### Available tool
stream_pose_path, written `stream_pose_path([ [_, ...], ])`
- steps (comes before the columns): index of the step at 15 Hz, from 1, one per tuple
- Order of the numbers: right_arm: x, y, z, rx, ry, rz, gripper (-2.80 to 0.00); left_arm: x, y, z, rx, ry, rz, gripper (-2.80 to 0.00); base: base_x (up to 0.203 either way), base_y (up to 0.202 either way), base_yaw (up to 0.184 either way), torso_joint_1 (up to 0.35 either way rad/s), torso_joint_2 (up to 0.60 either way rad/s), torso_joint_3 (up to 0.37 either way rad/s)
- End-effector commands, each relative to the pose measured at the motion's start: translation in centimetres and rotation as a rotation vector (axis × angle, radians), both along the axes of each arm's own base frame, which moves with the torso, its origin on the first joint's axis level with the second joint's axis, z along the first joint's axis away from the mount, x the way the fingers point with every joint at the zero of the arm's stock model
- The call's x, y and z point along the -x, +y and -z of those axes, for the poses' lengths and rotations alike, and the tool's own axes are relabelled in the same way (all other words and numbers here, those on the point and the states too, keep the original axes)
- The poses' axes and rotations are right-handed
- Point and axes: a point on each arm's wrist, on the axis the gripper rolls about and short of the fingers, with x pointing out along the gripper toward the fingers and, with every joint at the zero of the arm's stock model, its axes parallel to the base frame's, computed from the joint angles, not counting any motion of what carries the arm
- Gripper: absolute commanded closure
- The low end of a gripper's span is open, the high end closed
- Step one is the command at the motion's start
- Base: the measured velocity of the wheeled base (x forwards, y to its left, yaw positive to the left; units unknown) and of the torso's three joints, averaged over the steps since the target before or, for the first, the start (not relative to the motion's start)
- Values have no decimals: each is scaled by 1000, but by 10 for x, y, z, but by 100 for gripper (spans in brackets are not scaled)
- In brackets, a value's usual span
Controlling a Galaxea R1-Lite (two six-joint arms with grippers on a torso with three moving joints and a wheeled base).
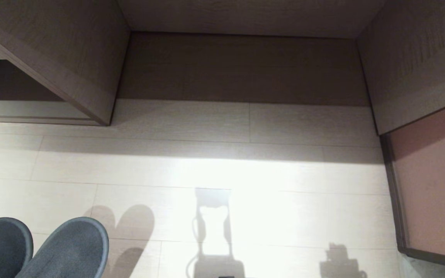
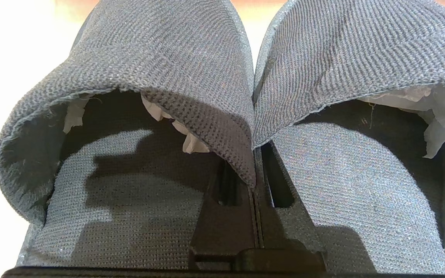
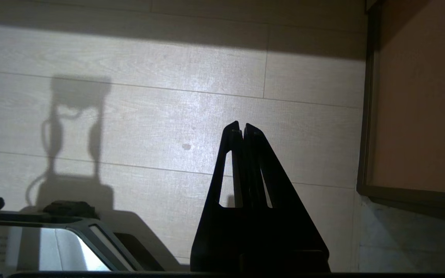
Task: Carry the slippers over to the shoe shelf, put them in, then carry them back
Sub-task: Place the slippers on the floor
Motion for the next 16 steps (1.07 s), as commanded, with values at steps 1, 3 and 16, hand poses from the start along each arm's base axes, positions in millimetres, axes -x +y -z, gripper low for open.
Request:
stream_pose_path([
  [1,0,0,0,0,0,-2,0,0,0,0,-2,0,0,0,0,0,0,3,7,-198],
  [3,0,0,0,0,0,-1,0,0,0,0,0,1,0,0,0,0,0,2,5,-199],
  [16,0,0,0,0,0,0,0,0,0,0,-3,1,0,0,0,0,0,2,2,-197],
])
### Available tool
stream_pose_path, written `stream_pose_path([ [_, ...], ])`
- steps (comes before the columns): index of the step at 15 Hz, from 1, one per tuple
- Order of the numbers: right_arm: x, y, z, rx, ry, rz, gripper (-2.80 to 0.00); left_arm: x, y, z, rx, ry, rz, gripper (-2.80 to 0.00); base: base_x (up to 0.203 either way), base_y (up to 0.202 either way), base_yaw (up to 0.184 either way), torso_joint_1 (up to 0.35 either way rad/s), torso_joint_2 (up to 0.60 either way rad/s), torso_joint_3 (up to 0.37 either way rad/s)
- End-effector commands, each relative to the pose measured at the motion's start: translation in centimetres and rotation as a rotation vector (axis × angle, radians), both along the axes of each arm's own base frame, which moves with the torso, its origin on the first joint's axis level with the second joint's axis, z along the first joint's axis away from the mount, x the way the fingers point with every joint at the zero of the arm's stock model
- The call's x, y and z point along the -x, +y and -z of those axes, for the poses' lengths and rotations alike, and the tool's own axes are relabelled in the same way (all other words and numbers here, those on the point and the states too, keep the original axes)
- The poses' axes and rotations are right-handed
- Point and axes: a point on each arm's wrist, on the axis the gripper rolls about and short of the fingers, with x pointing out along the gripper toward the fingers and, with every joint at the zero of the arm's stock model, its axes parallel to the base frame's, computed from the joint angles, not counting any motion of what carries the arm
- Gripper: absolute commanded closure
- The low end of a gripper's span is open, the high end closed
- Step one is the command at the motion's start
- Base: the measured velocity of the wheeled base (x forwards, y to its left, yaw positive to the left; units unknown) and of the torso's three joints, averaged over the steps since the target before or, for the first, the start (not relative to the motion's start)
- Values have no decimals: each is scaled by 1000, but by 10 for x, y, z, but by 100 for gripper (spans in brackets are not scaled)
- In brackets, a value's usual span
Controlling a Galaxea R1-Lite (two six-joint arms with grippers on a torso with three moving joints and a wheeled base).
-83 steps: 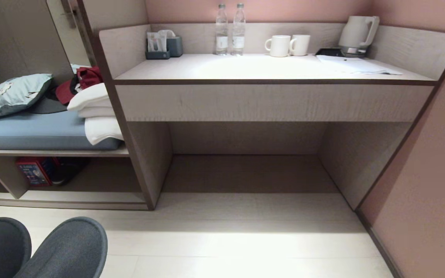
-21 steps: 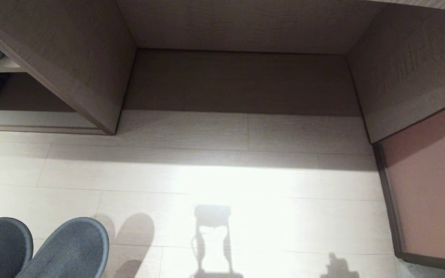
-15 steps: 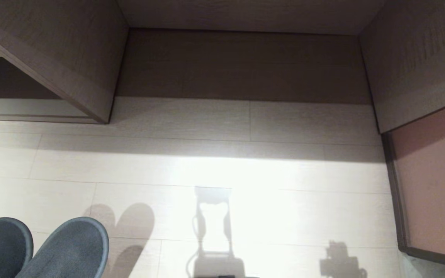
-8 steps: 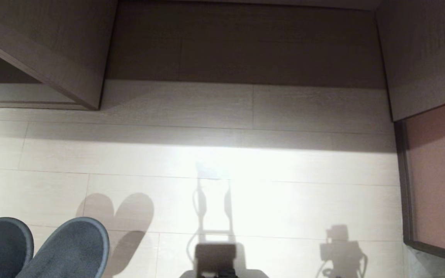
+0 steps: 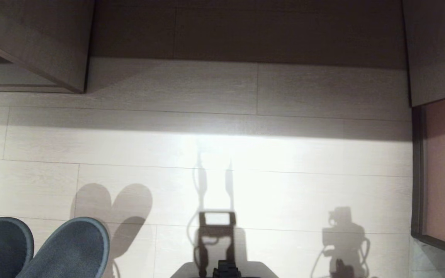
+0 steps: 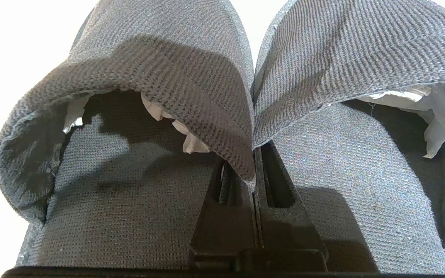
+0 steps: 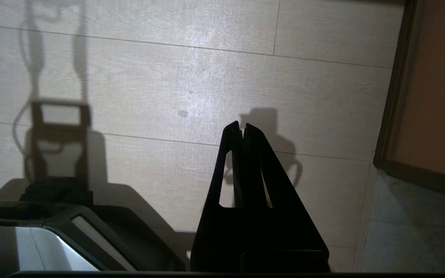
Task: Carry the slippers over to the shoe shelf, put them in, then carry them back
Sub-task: Place the slippers on the floor
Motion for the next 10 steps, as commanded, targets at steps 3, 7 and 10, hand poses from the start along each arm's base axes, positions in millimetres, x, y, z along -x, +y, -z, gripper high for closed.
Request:
stream_pose_path([
  [3,0,0,0,0,0,-1,0,0,0,0,0,3,0,0,0,0,0,1,2,-196],
  [7,0,0,0,0,0,0,0,0,0,0,0,3,0,0,0,0,0,1,3,-198],
  [10,0,0,0,0,0,-1,0,0,0,0,0,1,0,0,0,0,0,2,1,-195],
])
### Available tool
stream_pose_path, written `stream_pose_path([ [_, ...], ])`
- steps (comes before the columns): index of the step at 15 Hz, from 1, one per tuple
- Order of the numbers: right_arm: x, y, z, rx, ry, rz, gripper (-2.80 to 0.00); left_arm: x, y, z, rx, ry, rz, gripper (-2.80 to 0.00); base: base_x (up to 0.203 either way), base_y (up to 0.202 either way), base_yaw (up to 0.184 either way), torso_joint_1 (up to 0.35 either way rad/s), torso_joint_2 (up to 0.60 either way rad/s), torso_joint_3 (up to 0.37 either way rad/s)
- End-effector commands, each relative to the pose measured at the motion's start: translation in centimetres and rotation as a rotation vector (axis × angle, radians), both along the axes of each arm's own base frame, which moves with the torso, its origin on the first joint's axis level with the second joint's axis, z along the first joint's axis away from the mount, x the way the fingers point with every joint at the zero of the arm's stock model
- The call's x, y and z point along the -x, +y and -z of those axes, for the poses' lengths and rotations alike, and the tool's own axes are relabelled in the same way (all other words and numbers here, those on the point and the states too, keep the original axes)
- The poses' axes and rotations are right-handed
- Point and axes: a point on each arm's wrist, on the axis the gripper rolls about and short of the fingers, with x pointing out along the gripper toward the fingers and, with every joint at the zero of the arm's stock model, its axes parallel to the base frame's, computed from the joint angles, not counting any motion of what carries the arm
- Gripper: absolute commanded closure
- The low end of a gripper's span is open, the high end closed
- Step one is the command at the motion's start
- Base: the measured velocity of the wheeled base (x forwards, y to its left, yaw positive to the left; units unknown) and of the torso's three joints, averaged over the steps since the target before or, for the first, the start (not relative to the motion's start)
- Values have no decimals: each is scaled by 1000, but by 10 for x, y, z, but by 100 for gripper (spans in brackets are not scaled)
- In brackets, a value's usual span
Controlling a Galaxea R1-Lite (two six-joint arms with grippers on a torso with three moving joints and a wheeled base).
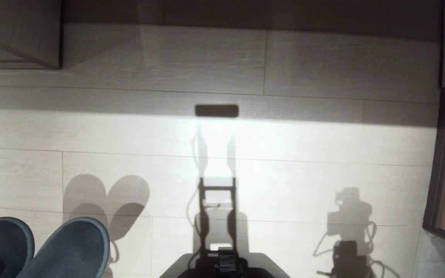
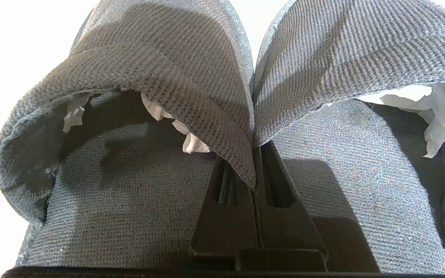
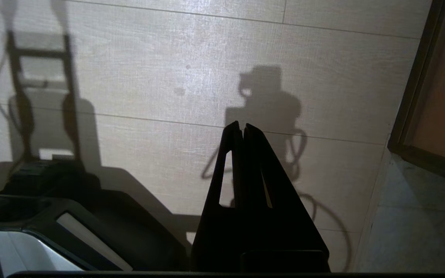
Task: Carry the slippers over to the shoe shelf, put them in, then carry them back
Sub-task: Place the slippers on the floor
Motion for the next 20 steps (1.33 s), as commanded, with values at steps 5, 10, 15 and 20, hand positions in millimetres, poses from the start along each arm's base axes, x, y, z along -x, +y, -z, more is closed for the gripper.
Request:
stream_pose_path([
  [5,0,0,0,0,0,-1,0,0,0,0,0,0,0,0,0,0,0,3,3,-196],
  [10,0,0,0,0,0,-1,0,0,0,0,1,-6,0,0,0,0,0,3,4,-188],
  [15,0,0,0,0,0,-1,0,0,0,0,1,-8,0,0,0,0,0,0,4,-24],
  [20,0,0,0,0,1,-1,0,1,0,-2,-8,4,-3,0,0,0,0,0,0,0],
])
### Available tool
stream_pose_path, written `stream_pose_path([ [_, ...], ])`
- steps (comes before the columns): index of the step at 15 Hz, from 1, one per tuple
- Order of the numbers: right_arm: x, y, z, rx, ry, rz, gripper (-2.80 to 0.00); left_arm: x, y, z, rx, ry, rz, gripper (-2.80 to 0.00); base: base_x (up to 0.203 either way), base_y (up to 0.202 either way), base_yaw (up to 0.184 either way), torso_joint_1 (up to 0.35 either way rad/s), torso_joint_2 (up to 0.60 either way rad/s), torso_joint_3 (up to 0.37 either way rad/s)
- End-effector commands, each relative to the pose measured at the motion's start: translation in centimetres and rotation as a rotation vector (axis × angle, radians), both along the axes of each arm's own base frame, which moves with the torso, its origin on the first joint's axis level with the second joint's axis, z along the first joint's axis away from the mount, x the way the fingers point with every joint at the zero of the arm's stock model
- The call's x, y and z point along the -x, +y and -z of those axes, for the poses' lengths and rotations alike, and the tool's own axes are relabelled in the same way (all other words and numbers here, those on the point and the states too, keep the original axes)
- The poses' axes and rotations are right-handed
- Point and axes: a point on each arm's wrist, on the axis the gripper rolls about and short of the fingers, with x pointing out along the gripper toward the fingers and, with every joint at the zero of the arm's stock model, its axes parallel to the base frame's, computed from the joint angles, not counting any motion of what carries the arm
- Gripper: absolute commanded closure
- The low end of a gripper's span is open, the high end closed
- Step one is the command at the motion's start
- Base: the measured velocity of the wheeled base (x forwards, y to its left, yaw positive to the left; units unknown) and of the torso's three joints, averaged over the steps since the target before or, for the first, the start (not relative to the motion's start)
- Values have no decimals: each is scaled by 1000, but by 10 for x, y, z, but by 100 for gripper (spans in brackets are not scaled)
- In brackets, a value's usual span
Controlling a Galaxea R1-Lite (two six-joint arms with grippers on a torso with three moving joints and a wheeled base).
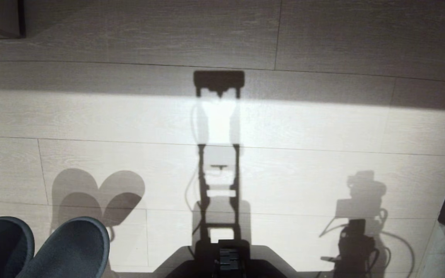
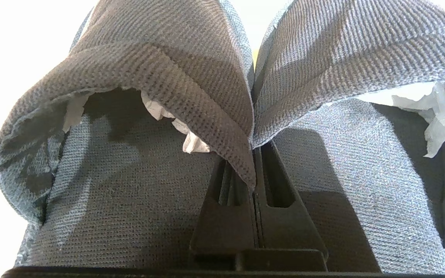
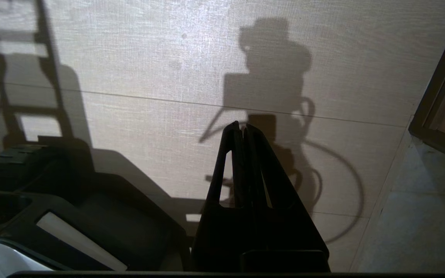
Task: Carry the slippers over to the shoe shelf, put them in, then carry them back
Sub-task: Place the slippers on the floor
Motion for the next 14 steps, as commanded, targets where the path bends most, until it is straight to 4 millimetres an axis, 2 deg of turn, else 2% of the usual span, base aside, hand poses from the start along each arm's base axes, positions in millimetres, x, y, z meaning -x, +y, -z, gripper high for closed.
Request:
stream_pose_path([
  [1,0,0,0,0,-1,-1,0,3,0,-7,-1,-8,4,0,0,0,0,0,0,0],
  [2,0,0,0,0,-1,0,0,8,0,-23,3,-35,6,0,0,0,0,0,0,0],
  [4,0,0,0,0,-1,-1,0,22,0,-69,6,-76,16,0,0,0,0,0,0,0],
  [5,0,0,0,0,-1,0,0,20,0,-92,9,-47,23,0,0,0,0,0,0,0],
  [7,0,0,0,0,-1,-1,0,4,0,-124,22,7,30,0,0,0,0,0,0,0],
  [9,0,0,0,0,-1,-3,0,-23,0,-153,44,18,27,0,0,0,0,0,0,0],
  [12,0,0,0,0,-1,-1,0,-91,0,-182,74,-14,-16,0,0,0,0,0,0,0],
  [14,0,0,0,0,-1,-1,0,-137,0,-196,104,-112,-56,0,0,0,0,0,0,0],
])
